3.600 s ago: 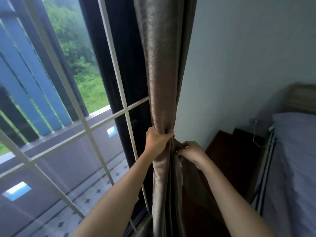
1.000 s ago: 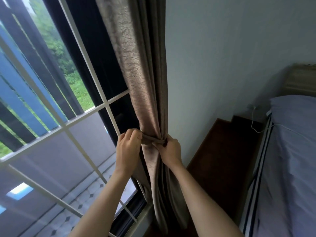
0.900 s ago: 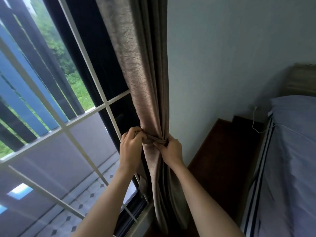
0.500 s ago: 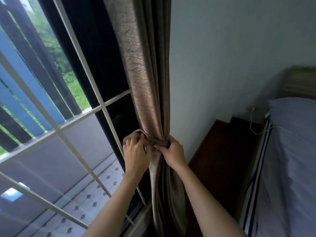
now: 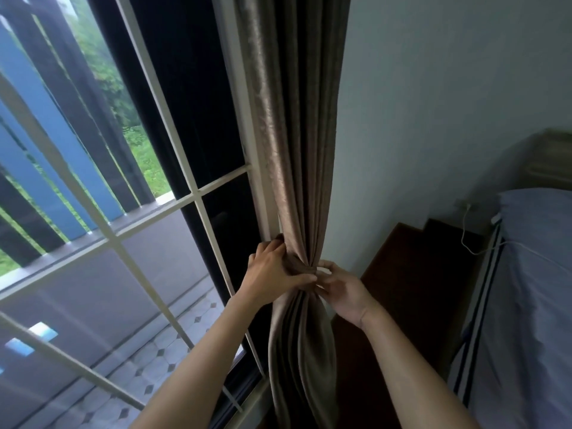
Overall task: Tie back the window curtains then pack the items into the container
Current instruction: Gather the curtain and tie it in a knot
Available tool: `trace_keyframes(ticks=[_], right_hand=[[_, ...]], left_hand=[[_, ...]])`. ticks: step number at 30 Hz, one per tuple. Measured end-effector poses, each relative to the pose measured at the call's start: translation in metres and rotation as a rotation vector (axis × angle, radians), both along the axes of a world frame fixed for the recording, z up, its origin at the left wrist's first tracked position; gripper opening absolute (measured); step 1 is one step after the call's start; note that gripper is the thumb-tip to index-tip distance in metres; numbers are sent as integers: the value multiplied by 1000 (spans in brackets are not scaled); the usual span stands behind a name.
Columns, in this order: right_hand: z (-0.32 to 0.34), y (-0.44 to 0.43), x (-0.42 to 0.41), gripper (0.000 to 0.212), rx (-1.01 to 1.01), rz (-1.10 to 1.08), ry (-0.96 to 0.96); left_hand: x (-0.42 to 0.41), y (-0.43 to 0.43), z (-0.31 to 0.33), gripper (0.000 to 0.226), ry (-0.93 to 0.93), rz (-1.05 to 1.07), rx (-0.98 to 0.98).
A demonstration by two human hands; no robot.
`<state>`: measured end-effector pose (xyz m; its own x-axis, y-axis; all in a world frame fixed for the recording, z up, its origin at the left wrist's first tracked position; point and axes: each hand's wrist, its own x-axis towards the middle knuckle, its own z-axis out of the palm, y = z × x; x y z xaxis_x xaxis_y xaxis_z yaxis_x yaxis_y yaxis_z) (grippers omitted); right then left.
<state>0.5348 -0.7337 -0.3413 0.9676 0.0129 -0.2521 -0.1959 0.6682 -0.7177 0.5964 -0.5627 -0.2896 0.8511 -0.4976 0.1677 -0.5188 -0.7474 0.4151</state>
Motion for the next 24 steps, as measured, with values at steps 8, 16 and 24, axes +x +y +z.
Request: trace_keyframes(ticks=[8, 16, 24], right_hand=[[-7, 4, 8, 24, -35, 12, -16], [16, 10, 18, 10, -455, -183, 61], [40, -5, 49, 30, -750, 113, 58]], left_hand=[[1, -15, -17, 70, 108, 23, -264], [3, -17, -29, 35, 260, 139, -614], [5, 0, -14, 27, 382, 23, -581]])
